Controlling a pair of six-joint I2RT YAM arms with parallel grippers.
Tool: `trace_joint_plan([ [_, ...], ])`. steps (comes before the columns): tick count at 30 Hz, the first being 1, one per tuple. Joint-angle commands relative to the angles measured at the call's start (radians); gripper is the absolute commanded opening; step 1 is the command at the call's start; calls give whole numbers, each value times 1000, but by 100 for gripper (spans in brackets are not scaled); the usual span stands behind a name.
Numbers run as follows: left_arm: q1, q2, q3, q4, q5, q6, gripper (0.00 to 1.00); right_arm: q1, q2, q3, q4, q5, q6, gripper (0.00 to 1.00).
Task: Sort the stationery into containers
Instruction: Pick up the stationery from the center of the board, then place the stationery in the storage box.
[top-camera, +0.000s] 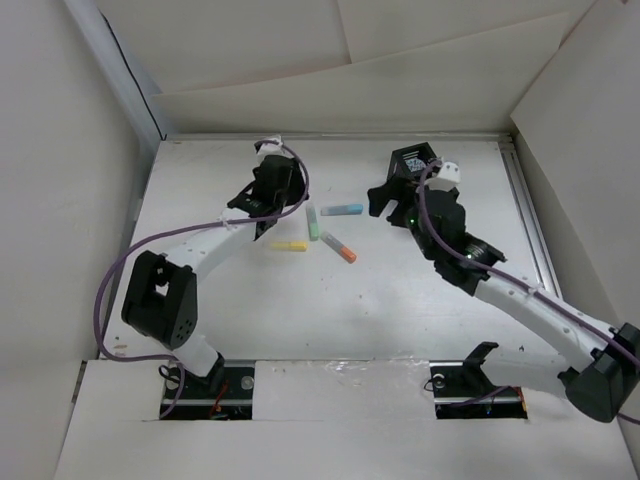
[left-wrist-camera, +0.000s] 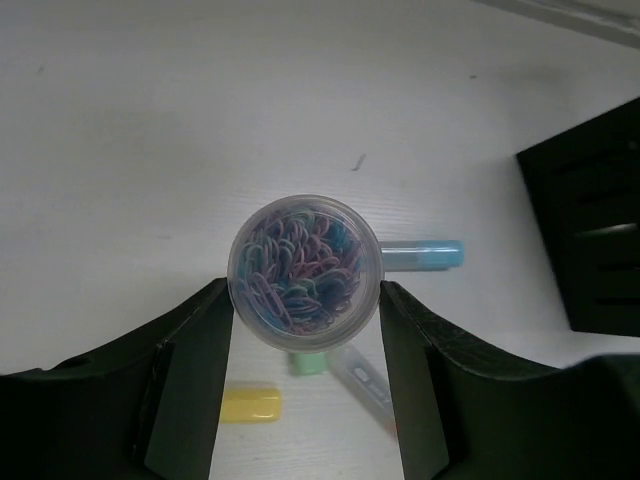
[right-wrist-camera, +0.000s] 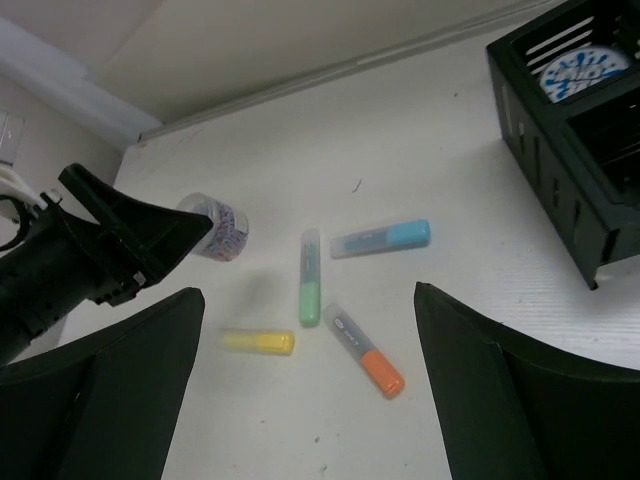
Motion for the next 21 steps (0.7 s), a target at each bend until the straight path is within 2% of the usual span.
trace_joint_plan([
  [1,-49,-20,143,22,79,-12,29,-48,-103,63,-42,83,28,93],
  [7,-178,194,451,-47,144,18,28,-114,-206,94,-103,94,38,96],
  [8,-191,223,543,-59,159,18,28,-124,-215,94,-118,94,48,96],
  [15,-223,483,922,-102,289,14,28,-166,-302,103,-175,108,71,96],
  [18,-223,566,1010,-55,343,-12,28,-184,-325,103,-186,82,71,96],
  [21,-232,619,1036,-4,343,-23,28,-195,-326,103,-197,54,71,96],
])
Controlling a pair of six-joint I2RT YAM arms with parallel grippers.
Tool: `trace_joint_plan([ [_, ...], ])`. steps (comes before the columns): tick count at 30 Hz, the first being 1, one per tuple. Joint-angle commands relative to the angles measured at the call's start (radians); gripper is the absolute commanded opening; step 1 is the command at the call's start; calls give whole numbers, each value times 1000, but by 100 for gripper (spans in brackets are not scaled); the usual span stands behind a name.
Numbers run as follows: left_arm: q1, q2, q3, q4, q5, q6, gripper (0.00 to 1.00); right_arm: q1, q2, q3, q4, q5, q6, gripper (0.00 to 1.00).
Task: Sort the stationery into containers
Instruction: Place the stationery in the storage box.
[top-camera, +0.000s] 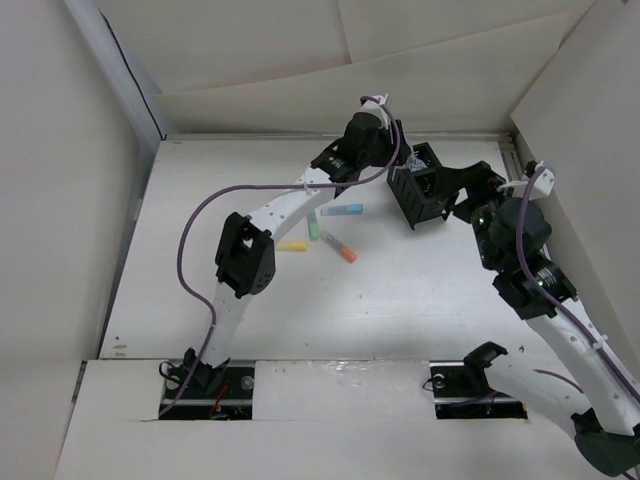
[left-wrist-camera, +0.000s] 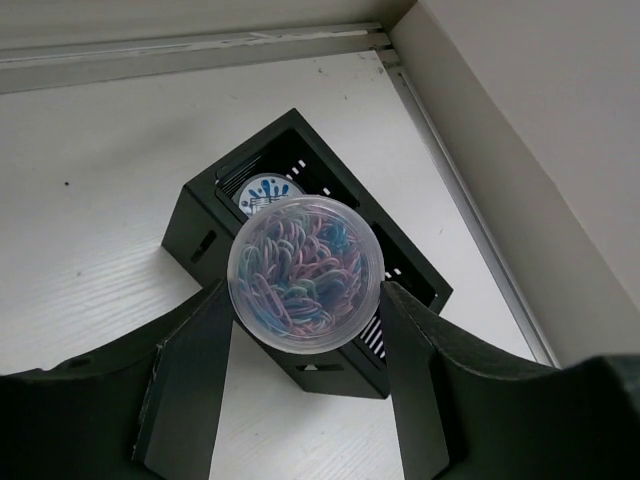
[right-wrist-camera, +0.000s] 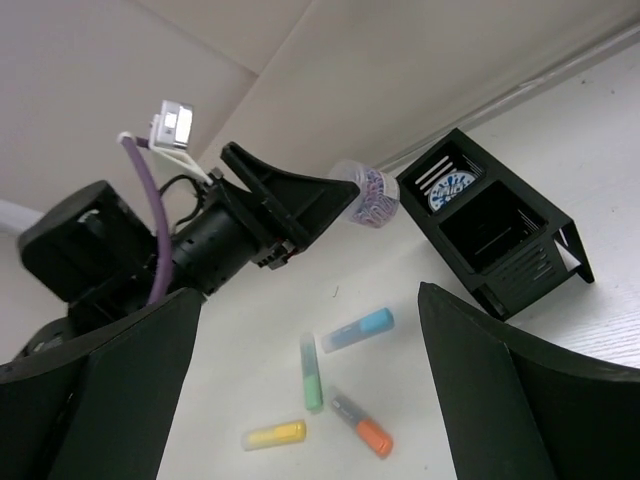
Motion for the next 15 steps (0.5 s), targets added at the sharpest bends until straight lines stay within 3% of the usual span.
trace_joint_plan([
  [1,2,11,79,129,43,-35,28,-13,-10,37,-13,-26,10,96],
  [6,2,86,105,229,43,-61,28,-13,-20,37,-13,-35,10,96],
  [11,-27,170,228,218,6,-20,29,-24,-29,28,-13,-44,1,96],
  [15,-36,192,237,246,-31,4,30,-33,-29,28,-13,-77,1,96],
])
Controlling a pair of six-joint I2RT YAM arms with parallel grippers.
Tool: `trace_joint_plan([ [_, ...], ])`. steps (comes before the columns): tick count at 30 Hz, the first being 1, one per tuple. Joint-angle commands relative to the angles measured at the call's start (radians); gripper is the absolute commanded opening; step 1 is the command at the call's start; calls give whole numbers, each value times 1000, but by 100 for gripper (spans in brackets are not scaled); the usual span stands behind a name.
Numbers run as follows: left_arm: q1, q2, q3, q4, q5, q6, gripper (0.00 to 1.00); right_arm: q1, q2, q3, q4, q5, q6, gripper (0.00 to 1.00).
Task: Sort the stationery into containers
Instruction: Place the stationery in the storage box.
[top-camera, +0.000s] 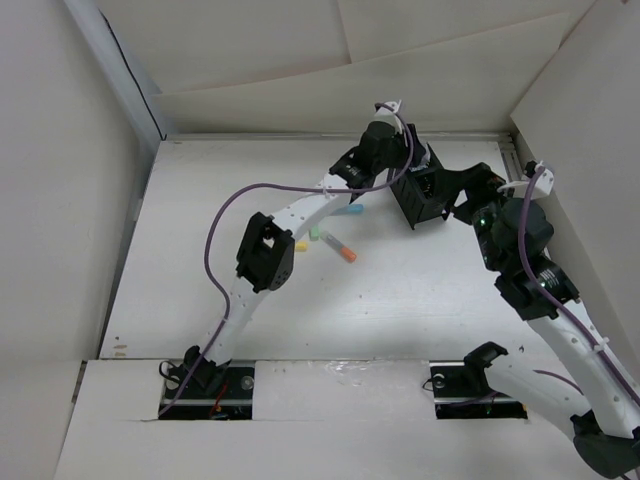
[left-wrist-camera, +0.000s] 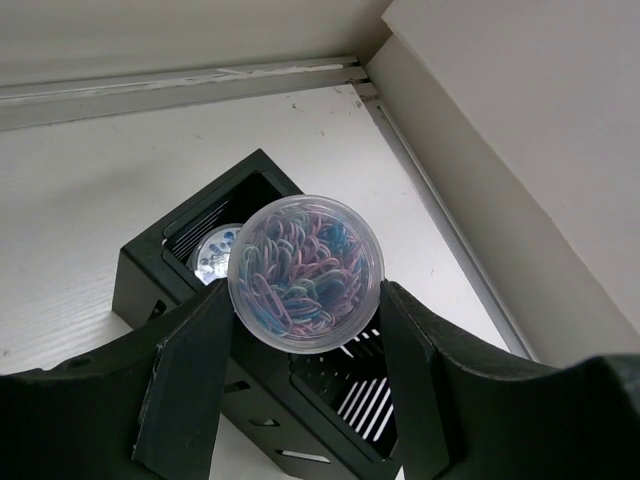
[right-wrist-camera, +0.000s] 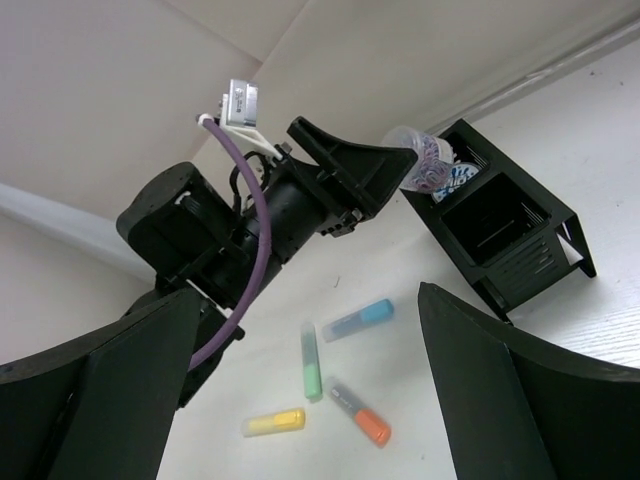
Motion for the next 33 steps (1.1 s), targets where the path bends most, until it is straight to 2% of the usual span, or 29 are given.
trace_joint_plan([
  [1,-15,-13,71,119,-51,34,30,-9,-14,28,21,-29,-1,96],
  [8,-15,40,117,152,-76,75,30,-9,-24,19,30,-48,-1,96],
  [26,-15,88,105,163,-113,121,30,-9,-14,9,50,-86,-1,96],
  [28,-15,88,105,163,-113,130,32,-9,-2,9,50,-98,-1,96],
  [31,-15,88,94,163,-113,130,40,-9,9,9,50,-98,-1,96],
  [32,-15,88,94,163,-113,130,43,-9,9,9,50,-98,-1,96],
  [33,-15,88,83,174,-122,130,52,-9,9,9,50,-98,-1,96],
])
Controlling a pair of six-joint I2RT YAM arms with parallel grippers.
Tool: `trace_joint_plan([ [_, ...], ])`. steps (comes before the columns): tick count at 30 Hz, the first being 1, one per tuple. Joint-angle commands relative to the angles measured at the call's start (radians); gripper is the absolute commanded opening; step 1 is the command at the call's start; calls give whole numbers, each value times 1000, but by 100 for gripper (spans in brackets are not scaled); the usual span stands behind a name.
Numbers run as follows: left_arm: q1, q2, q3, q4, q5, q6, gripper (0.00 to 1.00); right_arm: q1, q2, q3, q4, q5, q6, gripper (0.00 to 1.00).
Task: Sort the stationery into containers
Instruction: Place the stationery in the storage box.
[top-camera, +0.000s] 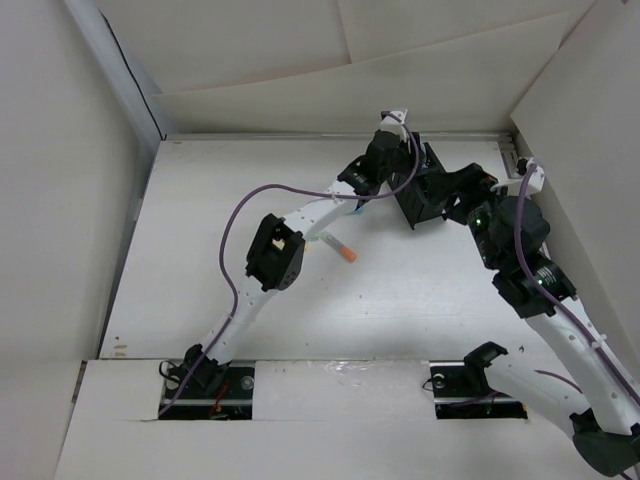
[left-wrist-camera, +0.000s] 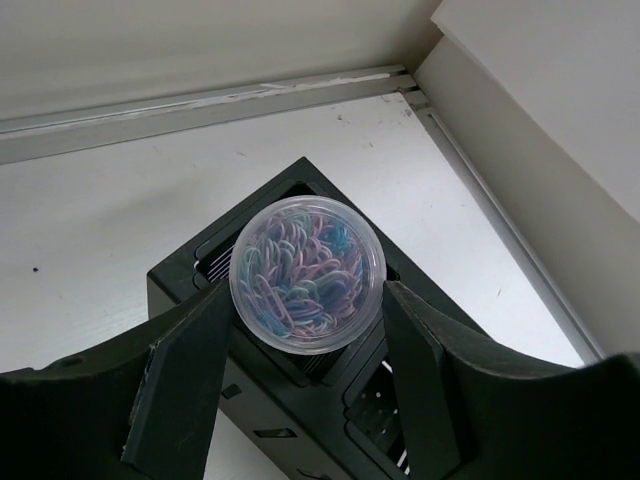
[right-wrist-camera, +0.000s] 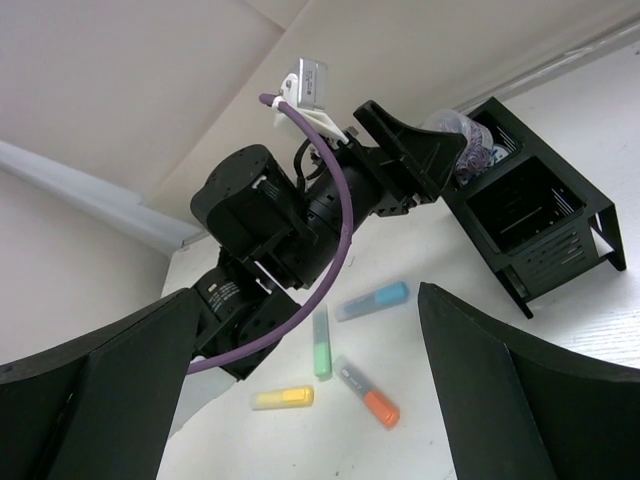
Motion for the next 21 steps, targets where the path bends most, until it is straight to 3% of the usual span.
trace_joint_plan([
  [1,0,-38,21,94,-24,18,55,-6,1,19,48,-13,-1,96],
  [9,0,-149,-106,157,-15,-10,74,-6,1,49,48,-4,-1,97],
  [15,0,-328,-298,235,-27,-30,73,-6,-10,58,28,-4,-1,90],
  [18,0,-446,-393,280,-52,-40,70,-6,-21,58,28,7,-1,65],
  [19,0,-478,-469,301,-64,-60,70,-6,-21,58,28,7,-1,47],
  [21,12,-587,-562,324,-76,-85,66,-6,-21,32,19,7,-1,31],
])
